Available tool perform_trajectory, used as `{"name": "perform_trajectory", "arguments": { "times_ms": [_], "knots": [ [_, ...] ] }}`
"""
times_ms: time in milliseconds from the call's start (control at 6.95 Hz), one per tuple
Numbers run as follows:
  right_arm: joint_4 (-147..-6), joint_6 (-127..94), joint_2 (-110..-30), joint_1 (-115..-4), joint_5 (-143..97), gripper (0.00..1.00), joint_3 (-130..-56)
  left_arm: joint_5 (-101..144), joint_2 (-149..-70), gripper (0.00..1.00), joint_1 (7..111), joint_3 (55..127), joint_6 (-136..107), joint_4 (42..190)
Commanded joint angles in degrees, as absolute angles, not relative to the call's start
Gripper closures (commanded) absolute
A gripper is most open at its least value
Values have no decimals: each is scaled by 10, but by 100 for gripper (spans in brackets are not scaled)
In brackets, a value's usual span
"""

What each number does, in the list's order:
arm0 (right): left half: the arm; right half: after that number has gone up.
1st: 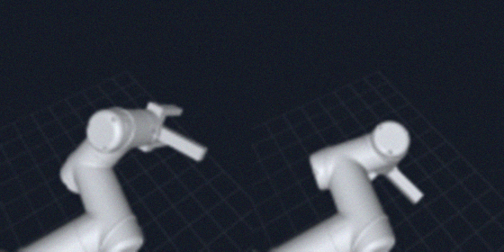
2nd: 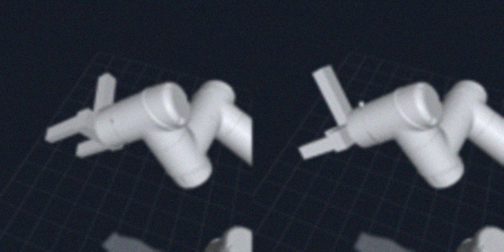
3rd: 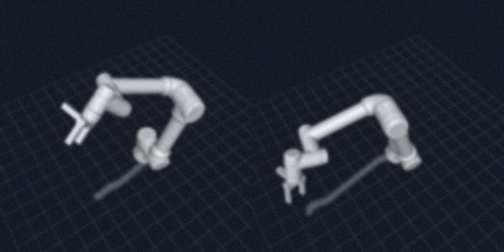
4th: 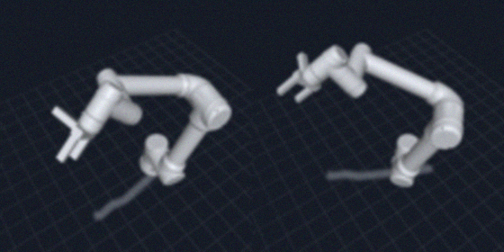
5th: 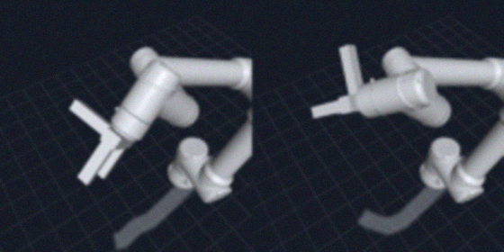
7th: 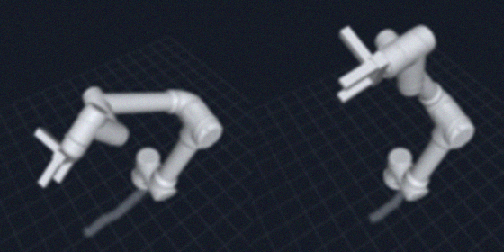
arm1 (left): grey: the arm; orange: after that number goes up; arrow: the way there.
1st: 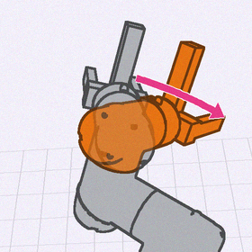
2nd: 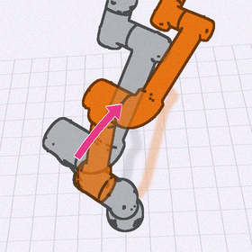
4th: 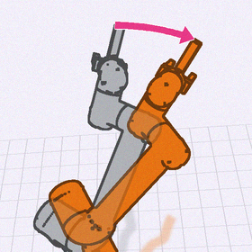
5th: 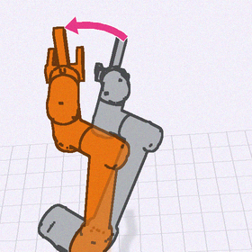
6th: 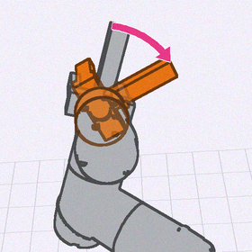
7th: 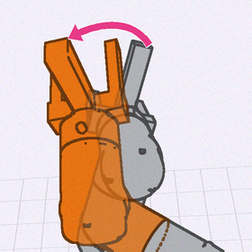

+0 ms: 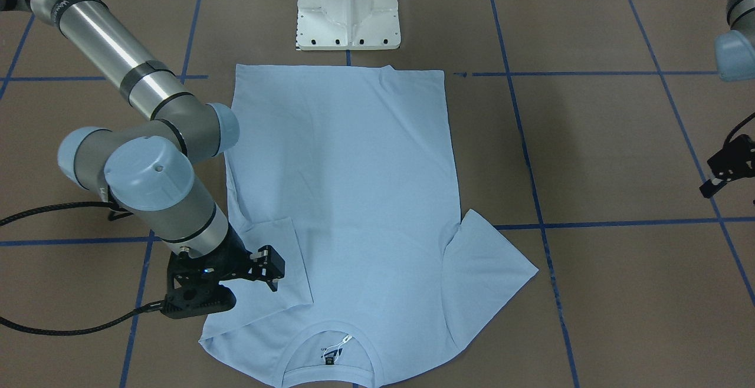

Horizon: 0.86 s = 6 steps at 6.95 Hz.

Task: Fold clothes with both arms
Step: 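Grasp the sleeve with the right gripper and fold it onto the chest, then move the left gripper to the other sleeve while the right arm withdraws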

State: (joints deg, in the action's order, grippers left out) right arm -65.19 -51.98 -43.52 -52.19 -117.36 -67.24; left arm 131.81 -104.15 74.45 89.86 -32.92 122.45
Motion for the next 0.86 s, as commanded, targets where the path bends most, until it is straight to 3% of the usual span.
{"name": "perform_trajectory", "arguments": {
  "times_ms": [0, 288, 431, 719],
  "knots": [
    [-822, -466, -502, -591, -1291, 0, -829, 1191, -1059, 0, 616, 897, -560, 1295],
    [-1033, -395, -536, -600, -1289, 0, -953, 1094, -1085, 0, 529, 892, -642, 1290],
    [-1081, -282, -569, -603, -1282, 0, -995, 1079, -1096, 0, 511, 876, -694, 1296],
    [-1065, -243, -606, -596, -1286, 0, -1010, 1017, -1158, 0, 482, 802, -723, 1295]
  ]
}}
